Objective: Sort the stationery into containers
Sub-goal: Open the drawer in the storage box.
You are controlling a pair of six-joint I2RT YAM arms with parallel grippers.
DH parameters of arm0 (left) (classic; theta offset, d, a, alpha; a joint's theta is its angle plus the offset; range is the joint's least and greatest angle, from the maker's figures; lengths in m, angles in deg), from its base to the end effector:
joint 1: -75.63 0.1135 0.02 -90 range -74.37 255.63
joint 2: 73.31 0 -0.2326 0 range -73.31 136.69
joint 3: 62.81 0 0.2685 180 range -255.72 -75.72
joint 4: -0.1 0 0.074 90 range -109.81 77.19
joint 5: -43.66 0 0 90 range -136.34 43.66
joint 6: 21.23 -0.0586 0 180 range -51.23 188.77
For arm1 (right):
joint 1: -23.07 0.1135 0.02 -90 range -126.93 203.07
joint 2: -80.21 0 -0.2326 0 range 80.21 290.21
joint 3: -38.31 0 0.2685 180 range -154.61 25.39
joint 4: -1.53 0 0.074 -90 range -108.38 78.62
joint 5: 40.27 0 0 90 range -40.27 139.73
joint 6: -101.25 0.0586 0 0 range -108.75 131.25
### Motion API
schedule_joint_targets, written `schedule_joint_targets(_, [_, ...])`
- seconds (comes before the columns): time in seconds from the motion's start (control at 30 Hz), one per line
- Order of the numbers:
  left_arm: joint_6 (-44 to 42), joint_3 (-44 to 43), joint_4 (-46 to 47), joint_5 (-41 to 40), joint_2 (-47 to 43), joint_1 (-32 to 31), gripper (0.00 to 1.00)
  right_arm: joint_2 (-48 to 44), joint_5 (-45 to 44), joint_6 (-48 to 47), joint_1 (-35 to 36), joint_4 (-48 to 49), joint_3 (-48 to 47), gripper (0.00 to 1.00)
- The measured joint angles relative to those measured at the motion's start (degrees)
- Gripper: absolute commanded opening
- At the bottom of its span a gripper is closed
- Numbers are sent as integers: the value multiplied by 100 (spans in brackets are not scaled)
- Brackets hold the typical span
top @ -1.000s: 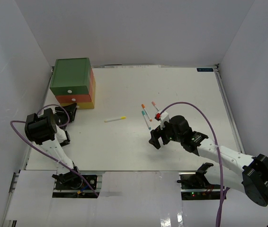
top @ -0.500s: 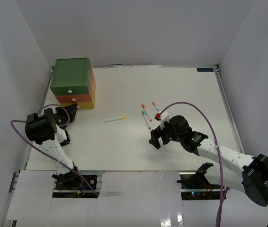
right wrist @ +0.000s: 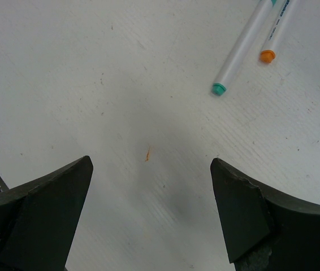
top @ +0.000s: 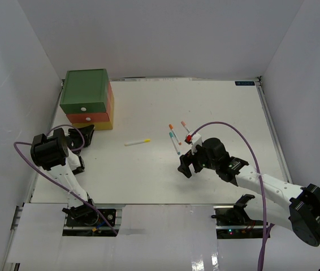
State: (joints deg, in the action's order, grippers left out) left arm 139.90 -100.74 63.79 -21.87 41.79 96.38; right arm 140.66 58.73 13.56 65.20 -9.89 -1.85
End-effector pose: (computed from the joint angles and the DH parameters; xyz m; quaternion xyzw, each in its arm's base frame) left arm 0.2911 0.0843 0.0327 -0.4602 0.6279 -0.4081 0.4768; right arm 0.1936 0.1875 0.1534 -0.3324 0.8056 0.2470 0.4236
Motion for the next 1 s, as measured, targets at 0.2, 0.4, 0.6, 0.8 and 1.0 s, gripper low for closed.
schedule_joint_targets(0.2, [9,-28,20,24,46,-2,47,4,0,0,0,0,0,91])
schedule_joint_targets(0.4, [31,-87,13,46,74,-4,47,55,0,0,0,-2,0,91])
schedule_joint_targets(0.6, [52,-98,7,46,74,-9,47,81,0,0,0,0,0,91])
schedule_joint_targets(0.8, [94,-109,22,57,74,-11,40,83,0,0,0,0,0,91])
schedule_joint_targets(1.0, [131,-129,50,61,74,-13,29,90,2,0,0,0,0,91])
